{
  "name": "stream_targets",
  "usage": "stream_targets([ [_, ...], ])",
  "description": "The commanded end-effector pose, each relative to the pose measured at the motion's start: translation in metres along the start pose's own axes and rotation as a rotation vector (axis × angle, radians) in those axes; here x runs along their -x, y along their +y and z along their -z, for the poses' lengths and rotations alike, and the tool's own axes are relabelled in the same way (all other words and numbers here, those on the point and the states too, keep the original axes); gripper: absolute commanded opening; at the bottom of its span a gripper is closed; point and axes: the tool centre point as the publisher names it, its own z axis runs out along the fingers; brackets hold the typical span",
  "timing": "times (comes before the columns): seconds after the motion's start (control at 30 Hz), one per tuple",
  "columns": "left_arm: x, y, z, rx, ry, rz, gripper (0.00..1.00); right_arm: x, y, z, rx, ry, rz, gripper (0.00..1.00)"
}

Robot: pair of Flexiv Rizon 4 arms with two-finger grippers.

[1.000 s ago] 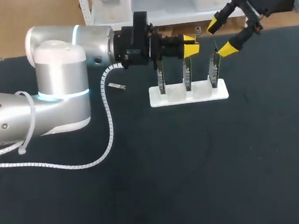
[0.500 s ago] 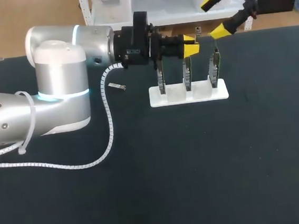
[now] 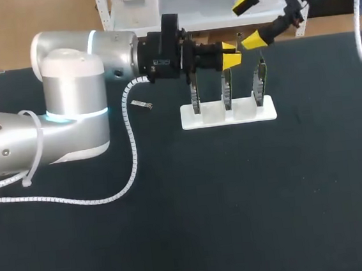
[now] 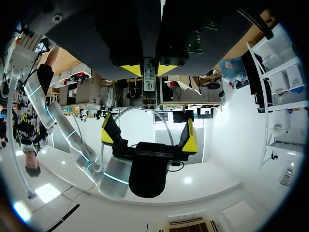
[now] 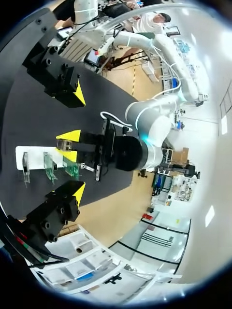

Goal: Pick up the optical module with the left hand, and insert it into the network port with the right hand.

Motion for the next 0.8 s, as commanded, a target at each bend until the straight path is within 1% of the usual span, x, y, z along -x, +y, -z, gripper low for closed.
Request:
stream_targets([
  [0.03,0.000,0.002,0.000,-0.005,0.001,0.000,0.00,-0.008,0.011,-0.002,-0.027,-0.045,0.003,1.00],
  [0.1,0.000,0.002,0.000,-0.005,0.001,0.000,0.00,-0.009,0.011,-0.004,-0.031,-0.083,0.015,1.00],
  [0.2,0.000,0.002,0.000,-0.005,0.001,0.000,0.00,-0.009,0.015,-0.004,-0.059,-0.120,0.029,1.00],
  [0.27,0.000,0.002,0.000,-0.005,0.001,0.000,0.00,-0.011,0.016,-0.006,-0.058,-0.126,0.025,1.00],
  [0.33,0.000,0.002,0.000,-0.005,0.001,0.000,0.00,-0.014,0.015,-0.008,-0.065,-0.158,0.038,1.00],
  [0.5,0.000,0.002,0.000,-0.005,0.001,0.000,0.00,-0.020,0.009,-0.012,-0.045,-0.169,0.038,1.00],
  [0.73,0.000,0.002,0.000,-0.005,0.001,0.000,0.00,-0.013,-0.002,-0.009,-0.025,-0.165,0.064,1.00],
  [0.77,0.000,0.002,0.000,-0.005,0.001,0.000,0.00,-0.013,-0.002,-0.008,-0.025,-0.174,0.065,1.00],
  [0.8,0.000,0.002,0.000,-0.005,0.001,0.000,0.00,-0.012,-0.003,-0.008,-0.025,-0.201,0.061,1.00],
])
